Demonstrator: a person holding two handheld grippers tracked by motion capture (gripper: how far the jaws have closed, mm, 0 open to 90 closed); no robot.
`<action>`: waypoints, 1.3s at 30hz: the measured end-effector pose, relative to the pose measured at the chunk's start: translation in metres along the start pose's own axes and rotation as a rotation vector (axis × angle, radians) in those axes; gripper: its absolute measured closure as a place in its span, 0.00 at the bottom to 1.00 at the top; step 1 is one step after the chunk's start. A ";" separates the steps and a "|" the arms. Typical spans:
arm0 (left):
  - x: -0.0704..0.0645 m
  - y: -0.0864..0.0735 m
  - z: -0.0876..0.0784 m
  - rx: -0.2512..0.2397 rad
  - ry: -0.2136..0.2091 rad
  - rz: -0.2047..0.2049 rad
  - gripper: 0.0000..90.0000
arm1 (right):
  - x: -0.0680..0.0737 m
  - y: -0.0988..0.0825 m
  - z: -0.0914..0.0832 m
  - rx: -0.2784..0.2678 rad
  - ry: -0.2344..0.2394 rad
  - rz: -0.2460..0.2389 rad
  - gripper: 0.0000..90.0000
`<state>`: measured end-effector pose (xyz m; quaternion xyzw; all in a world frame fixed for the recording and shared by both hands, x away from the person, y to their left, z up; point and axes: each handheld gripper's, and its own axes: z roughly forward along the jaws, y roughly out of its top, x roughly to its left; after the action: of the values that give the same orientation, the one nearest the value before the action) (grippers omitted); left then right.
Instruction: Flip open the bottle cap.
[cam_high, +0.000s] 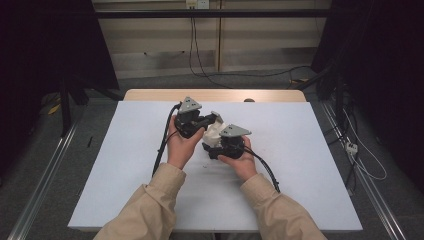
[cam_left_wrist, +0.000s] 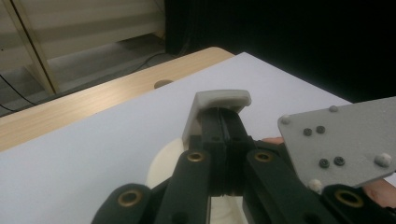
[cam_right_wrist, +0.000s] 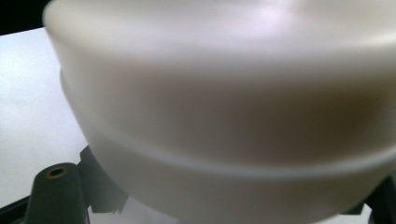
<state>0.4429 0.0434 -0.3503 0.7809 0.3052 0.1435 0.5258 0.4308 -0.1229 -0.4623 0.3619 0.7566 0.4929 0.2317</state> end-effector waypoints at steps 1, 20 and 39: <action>0.000 0.001 0.000 0.001 0.002 0.003 1.00 | 0.000 0.000 0.000 0.000 0.000 0.000 0.21; 0.003 0.010 0.010 -0.002 0.012 0.001 1.00 | 0.000 0.000 0.000 -0.001 -0.002 -0.002 0.21; 0.003 0.012 0.022 0.008 0.008 0.008 1.00 | 0.000 0.000 0.000 -0.002 -0.002 -0.002 0.21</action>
<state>0.4616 0.0263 -0.3482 0.7836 0.3046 0.1478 0.5210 0.4309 -0.1230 -0.4625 0.3613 0.7562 0.4931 0.2334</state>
